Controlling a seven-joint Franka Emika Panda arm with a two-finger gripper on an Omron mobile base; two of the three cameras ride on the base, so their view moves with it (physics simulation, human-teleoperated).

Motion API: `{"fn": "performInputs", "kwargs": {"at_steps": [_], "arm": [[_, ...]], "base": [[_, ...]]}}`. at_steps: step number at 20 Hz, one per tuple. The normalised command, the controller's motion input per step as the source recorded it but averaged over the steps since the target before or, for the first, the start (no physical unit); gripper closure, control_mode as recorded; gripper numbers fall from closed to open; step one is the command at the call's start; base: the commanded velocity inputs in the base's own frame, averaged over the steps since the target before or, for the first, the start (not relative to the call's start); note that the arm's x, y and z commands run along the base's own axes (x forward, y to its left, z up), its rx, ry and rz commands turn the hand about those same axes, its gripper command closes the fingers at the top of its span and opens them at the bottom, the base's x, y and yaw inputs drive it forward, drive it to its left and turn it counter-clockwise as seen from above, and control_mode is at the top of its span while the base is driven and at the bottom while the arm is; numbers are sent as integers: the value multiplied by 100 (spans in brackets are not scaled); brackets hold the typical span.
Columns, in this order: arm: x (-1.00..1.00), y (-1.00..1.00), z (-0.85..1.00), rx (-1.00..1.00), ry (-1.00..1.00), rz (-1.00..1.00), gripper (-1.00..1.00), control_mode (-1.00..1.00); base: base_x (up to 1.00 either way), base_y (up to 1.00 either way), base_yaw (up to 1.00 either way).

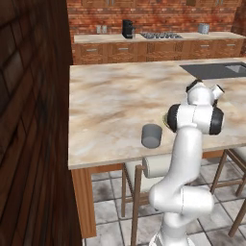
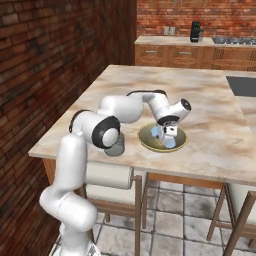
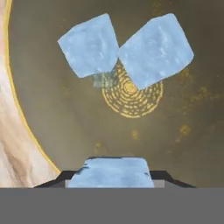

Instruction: There are four ice cubes in the ice bowl. Place two ice cubes in each glass of water.

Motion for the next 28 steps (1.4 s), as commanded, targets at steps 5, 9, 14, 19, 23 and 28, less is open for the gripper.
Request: {"fn": "performInputs", "kwargs": {"at_steps": [5, 9, 14, 19, 23, 28], "arm": [[-86, 69, 100, 0, 0, -9, 100, -100], [-100, 99, 93, -14, 0, -3, 100, -100], [-97, 82, 98, -18, 1, 5, 100, -100], [-77, 63, 80, -19, 11, 28, 100, -100], [-69, 50, 22, -15, 5, 23, 100, -100], [-14, 4, -40, -8, -13, 3, 100, -100]], "base": [[0, 0, 0], [0, 0, 0], [0, 0, 0], [0, 0, 0], [0, 0, 0], [0, 0, 0]]}}
